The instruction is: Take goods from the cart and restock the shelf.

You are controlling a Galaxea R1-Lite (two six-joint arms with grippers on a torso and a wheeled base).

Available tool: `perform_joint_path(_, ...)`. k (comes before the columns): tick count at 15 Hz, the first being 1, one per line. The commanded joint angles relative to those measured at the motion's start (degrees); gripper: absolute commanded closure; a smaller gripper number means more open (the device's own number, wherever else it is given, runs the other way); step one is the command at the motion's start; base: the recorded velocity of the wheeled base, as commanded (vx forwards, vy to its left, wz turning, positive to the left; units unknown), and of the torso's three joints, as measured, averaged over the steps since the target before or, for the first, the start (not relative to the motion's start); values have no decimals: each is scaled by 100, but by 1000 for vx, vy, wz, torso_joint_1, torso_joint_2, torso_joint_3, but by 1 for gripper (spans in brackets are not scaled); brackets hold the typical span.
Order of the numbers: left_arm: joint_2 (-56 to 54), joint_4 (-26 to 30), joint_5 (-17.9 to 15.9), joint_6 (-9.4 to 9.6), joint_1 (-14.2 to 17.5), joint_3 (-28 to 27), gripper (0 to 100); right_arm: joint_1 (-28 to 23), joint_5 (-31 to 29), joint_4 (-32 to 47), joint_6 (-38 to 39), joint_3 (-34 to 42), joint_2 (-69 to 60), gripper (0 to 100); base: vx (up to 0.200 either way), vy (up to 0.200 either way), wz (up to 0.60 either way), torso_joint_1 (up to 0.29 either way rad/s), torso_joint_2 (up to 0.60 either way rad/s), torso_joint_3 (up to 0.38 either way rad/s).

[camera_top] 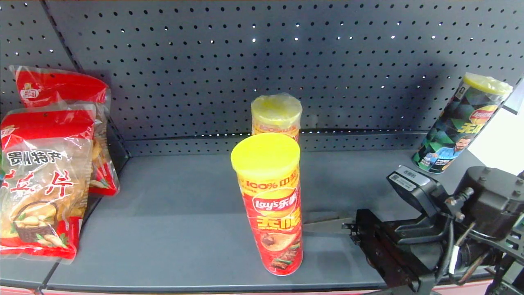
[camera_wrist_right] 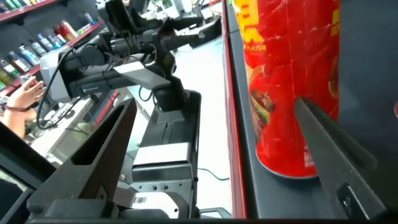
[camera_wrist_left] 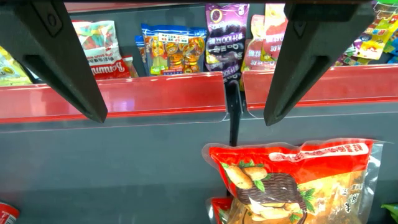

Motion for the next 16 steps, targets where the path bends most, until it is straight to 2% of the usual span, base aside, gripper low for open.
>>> perform_joint_path(1, 9, 0, 2, 1, 1, 1, 0, -4, 9, -3, -25, 75, 92, 0, 0, 0, 0, 0, 0, 0)
perform_joint_path(13, 9, 0, -6, 1, 1, 1, 0, 31, 9, -3, -69, 163, 92, 0, 0, 0, 0, 0, 0, 0)
perform_joint_path(16, 9, 0, 2, 1, 1, 1, 0, -171, 26, -3, -69, 163, -57, 0, 0, 0, 0, 0, 0, 0)
